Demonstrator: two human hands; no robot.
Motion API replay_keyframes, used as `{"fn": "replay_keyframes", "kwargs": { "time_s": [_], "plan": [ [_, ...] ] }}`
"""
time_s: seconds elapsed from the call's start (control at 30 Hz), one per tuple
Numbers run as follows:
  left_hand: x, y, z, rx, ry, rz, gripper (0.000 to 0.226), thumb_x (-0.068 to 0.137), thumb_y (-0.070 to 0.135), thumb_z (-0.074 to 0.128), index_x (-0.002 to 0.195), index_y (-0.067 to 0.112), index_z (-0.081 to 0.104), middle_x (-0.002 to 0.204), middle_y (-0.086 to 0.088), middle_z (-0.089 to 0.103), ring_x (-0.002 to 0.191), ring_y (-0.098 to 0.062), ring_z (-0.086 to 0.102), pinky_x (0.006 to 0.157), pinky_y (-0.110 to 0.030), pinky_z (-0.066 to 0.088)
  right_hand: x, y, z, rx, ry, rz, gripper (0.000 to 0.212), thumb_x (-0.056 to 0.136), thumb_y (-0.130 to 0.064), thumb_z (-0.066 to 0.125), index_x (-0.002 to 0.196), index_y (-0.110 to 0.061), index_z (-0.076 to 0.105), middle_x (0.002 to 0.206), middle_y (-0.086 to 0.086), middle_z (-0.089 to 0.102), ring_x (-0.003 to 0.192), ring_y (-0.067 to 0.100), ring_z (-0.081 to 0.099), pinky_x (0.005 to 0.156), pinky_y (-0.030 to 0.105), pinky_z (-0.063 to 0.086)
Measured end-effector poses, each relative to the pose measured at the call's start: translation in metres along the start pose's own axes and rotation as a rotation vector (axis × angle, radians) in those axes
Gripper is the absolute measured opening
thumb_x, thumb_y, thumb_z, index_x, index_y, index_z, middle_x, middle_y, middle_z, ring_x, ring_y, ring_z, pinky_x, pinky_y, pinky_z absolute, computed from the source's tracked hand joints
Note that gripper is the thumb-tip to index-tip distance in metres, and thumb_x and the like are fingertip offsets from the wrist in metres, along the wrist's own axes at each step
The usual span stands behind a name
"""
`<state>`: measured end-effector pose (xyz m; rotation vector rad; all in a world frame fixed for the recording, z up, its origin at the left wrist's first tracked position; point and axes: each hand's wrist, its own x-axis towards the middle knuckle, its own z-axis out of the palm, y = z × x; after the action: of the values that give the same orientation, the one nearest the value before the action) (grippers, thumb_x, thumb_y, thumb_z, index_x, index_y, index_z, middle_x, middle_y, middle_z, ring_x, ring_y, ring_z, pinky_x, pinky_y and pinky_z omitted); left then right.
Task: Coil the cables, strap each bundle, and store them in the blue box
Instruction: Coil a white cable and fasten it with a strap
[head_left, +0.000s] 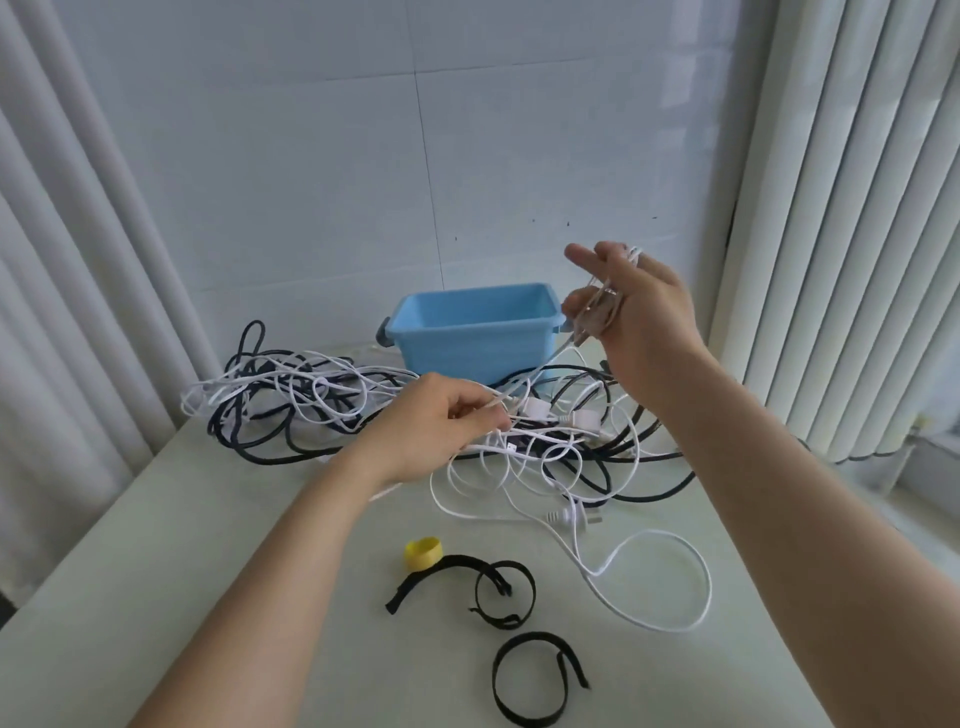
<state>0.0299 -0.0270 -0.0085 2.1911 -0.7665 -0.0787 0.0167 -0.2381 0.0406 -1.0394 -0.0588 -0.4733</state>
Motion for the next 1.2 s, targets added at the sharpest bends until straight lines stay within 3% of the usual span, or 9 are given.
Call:
{"fn": "replay_keyframes", "kwargs": {
  "time_s": [0.13, 0.3, 0.5, 0.57, 0.67, 0.77, 0.87, 1.03, 1.2],
  "plan": [
    [-0.003, 0.01, -0.01, 0.084, 0.035, 0.086, 0.021, 0.091, 0.045, 0.068, 0.09, 0.027, 0.08, 0.071, -0.009, 0.068, 0.067, -0.029, 0.057, 0.063, -0.044, 0.046, 0.004, 0.007, -0.012, -0.38, 0.026, -0.13, 0.005, 0.105, -0.017, 0.045, 0.106, -0.012, 0.047, 0.111, 0.005, 0.065, 0.054, 0.017, 0.064, 0.067, 0.037, 0.048],
    [-0.008, 0.02, -0.016, 0.069, 0.096, 0.173, 0.012, 0.09, 0.032, 0.074, 0.09, 0.022, 0.08, 0.077, -0.002, 0.074, 0.078, -0.028, 0.066, 0.073, -0.043, 0.052, 0.009, 0.03, -0.019, -0.84, -0.148, -0.241, 0.012, 0.106, -0.02, 0.039, 0.109, -0.009, 0.04, 0.129, 0.013, 0.053, 0.057, 0.011, 0.059, 0.055, 0.026, 0.052],
    [-0.01, 0.024, -0.021, -0.054, 0.19, 0.273, 0.01, 0.094, 0.023, 0.07, 0.09, 0.023, 0.079, 0.075, 0.001, 0.073, 0.07, -0.018, 0.063, 0.067, -0.032, 0.047, -0.014, 0.038, -0.005, -1.063, -0.553, 0.055, 0.055, 0.104, -0.053, 0.03, 0.109, -0.004, 0.055, 0.081, 0.017, 0.072, 0.057, 0.019, 0.065, 0.068, 0.037, 0.051],
    [-0.009, 0.018, -0.023, -0.12, 0.279, 0.277, 0.01, 0.094, 0.017, 0.069, 0.09, 0.019, 0.078, 0.073, 0.01, 0.072, 0.067, -0.002, 0.061, 0.065, -0.019, 0.045, -0.02, 0.037, -0.001, -0.993, -0.652, 0.136, 0.063, 0.101, -0.059, 0.026, 0.11, -0.007, 0.06, 0.07, 0.016, 0.066, 0.055, 0.02, 0.058, 0.063, 0.034, 0.046],
    [-0.002, 0.003, -0.028, -0.143, 0.419, 0.247, 0.009, 0.094, 0.018, 0.07, 0.091, 0.016, 0.078, 0.072, 0.005, 0.072, 0.065, -0.008, 0.058, 0.065, -0.024, 0.046, -0.024, 0.036, 0.002, -0.727, -0.744, 0.211, 0.075, 0.093, -0.065, 0.028, 0.11, -0.001, 0.063, 0.057, 0.007, 0.043, 0.051, 0.019, 0.039, 0.054, 0.03, 0.037],
    [0.001, -0.01, -0.03, -0.14, 0.454, 0.192, 0.01, 0.094, 0.023, 0.07, 0.087, 0.018, 0.076, 0.052, 0.014, 0.05, 0.052, -0.005, 0.04, 0.057, -0.027, 0.038, -0.024, 0.035, 0.005, -0.529, -0.792, 0.271, 0.058, 0.093, -0.054, 0.04, 0.096, 0.0, 0.06, 0.054, -0.003, 0.027, 0.045, 0.013, 0.024, 0.051, 0.027, 0.026],
    [0.002, -0.019, -0.031, -0.137, 0.413, 0.127, 0.014, 0.093, 0.031, 0.068, 0.082, 0.023, 0.074, 0.054, 0.012, 0.048, 0.053, -0.009, 0.042, 0.055, -0.037, 0.043, -0.025, 0.034, 0.007, -0.405, -0.814, 0.336, 0.038, 0.097, -0.042, 0.04, 0.088, -0.006, 0.05, 0.053, -0.006, 0.024, 0.043, 0.011, 0.021, 0.056, 0.033, 0.02],
    [0.003, -0.035, -0.027, -0.079, 0.302, -0.009, 0.016, 0.094, 0.022, 0.07, 0.089, 0.007, 0.075, 0.06, 0.004, 0.062, 0.051, -0.006, 0.055, 0.056, -0.016, 0.044, -0.022, 0.032, 0.006, -0.149, -0.786, 0.358, 0.03, 0.107, -0.031, 0.03, 0.089, -0.013, 0.047, 0.052, -0.007, 0.028, 0.042, 0.009, 0.025, 0.053, 0.026, 0.037],
    [0.0, -0.041, -0.021, -0.007, 0.061, -0.091, 0.011, 0.089, 0.022, 0.076, 0.082, 0.015, 0.075, 0.071, 0.0, 0.074, 0.066, -0.01, 0.069, 0.067, -0.021, 0.055, -0.016, 0.022, 0.009, 0.189, -0.653, 0.356, 0.03, 0.106, -0.032, 0.027, 0.087, -0.018, 0.046, 0.055, -0.009, 0.014, 0.042, 0.007, 0.018, 0.053, 0.022, 0.031]
  ]
}}
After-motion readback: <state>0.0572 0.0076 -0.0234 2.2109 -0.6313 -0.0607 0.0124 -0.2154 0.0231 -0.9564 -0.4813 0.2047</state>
